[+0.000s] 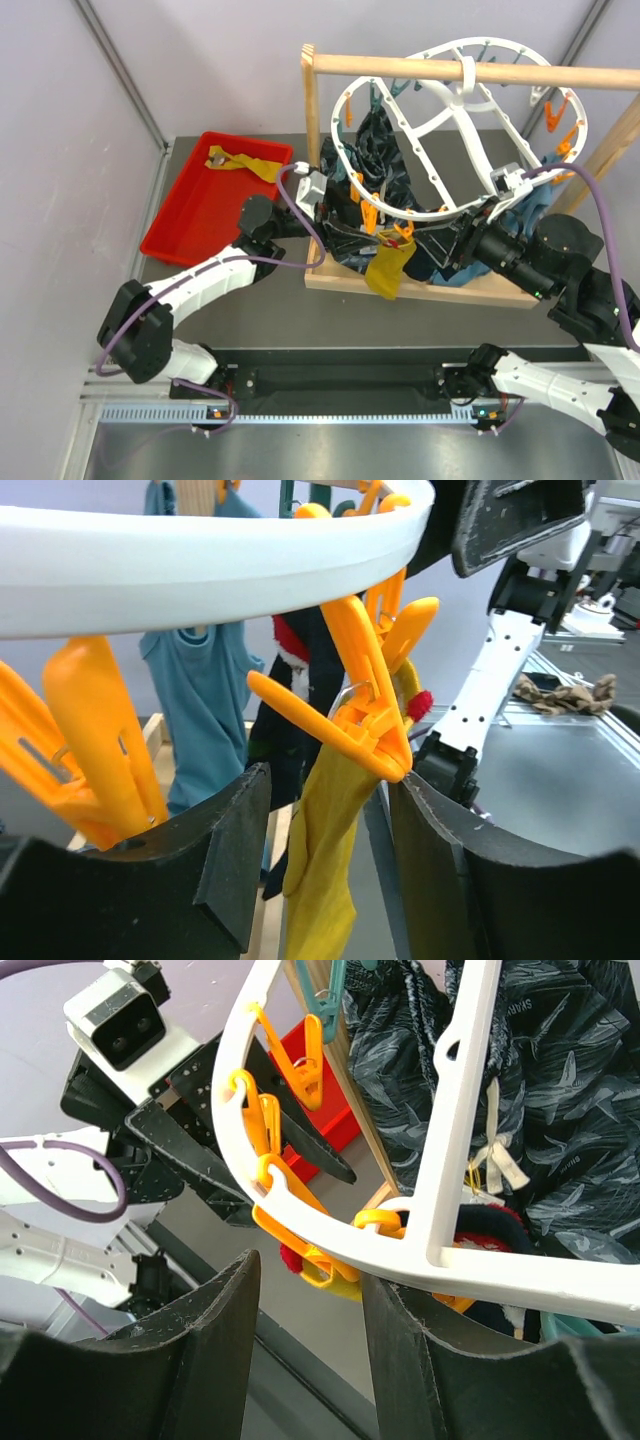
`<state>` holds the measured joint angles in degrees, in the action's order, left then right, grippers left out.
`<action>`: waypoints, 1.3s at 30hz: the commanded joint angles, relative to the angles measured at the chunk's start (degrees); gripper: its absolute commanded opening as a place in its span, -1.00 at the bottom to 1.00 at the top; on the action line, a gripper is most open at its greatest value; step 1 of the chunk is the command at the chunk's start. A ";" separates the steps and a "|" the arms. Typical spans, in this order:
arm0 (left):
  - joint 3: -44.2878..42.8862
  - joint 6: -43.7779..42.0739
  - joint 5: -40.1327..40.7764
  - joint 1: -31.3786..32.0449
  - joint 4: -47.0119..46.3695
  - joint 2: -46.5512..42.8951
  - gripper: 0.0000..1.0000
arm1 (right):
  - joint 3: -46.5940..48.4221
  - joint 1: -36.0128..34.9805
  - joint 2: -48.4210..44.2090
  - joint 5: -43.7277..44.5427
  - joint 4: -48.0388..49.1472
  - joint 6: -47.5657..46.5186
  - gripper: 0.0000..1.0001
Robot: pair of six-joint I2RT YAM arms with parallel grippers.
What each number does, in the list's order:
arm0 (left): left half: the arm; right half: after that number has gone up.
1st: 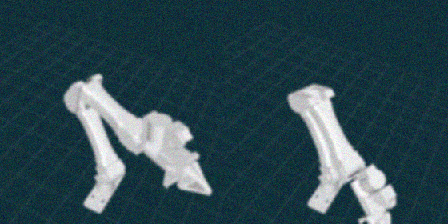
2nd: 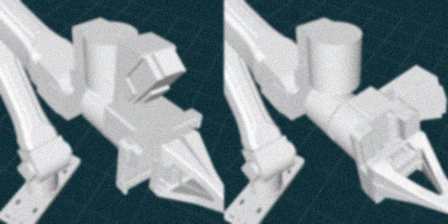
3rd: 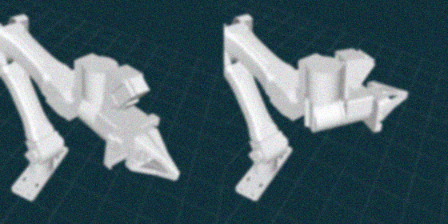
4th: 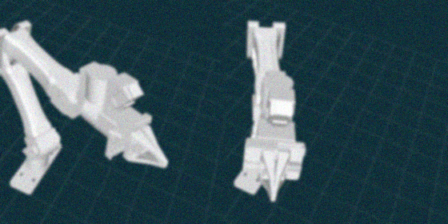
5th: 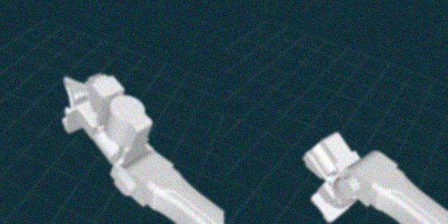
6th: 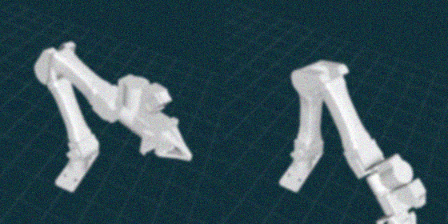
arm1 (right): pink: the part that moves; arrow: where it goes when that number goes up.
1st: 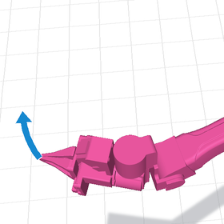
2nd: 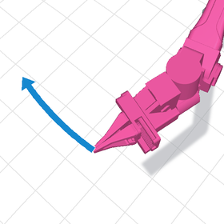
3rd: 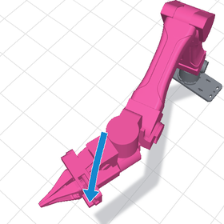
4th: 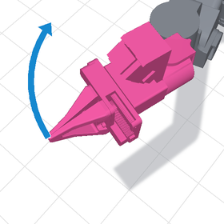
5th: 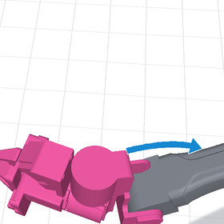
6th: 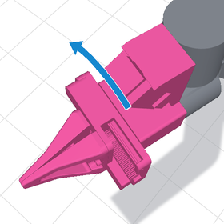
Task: Clip the socks to the hanger
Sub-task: Open the clamp at the hanger.
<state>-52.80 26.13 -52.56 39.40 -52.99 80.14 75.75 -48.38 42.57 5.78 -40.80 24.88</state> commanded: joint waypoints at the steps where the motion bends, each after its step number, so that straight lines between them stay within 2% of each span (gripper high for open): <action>1: -2.58 4.54 -3.87 -0.37 -9.49 0.46 0.10 | 0.90 -0.58 0.50 -0.77 0.80 -1.06 -0.11; 11: -0.56 3.67 -4.05 -0.64 -7.13 -3.58 0.09 | 0.81 -0.57 0.50 -1.12 0.81 -1.06 -0.11; 14: -0.90 5.32 -4.13 -0.46 -8.96 -3.24 0.08 | 0.63 -0.57 0.68 -1.74 1.24 -0.89 -0.11; 23: -2.31 5.95 -1.86 0.86 -8.36 -0.95 -0.26 | 0.72 -0.57 0.50 -1.83 0.90 -0.72 -0.11; 26: -2.31 1.83 1.04 2.00 -0.99 -2.70 -0.45 | 0.89 -0.57 0.59 -2.00 0.89 -0.80 -0.11; 31: -1.87 -8.44 13.25 6.12 14.81 -9.63 -0.80 | 1.42 -0.58 0.94 -3.84 0.89 -1.06 -0.10; 34: -2.48 -12.40 20.28 8.76 20.28 -11.75 -0.96 | 1.51 -0.49 1.29 -5.16 0.63 -1.33 -0.09; 39: -5.03 -18.65 32.50 16.13 31.35 -13.96 -1.00 | 1.86 -0.66 1.29 -12.45 2.03 -2.56 -0.01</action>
<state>-54.39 14.57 -30.15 51.09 -29.87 67.94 75.77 -48.38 43.46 -1.43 -40.95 24.08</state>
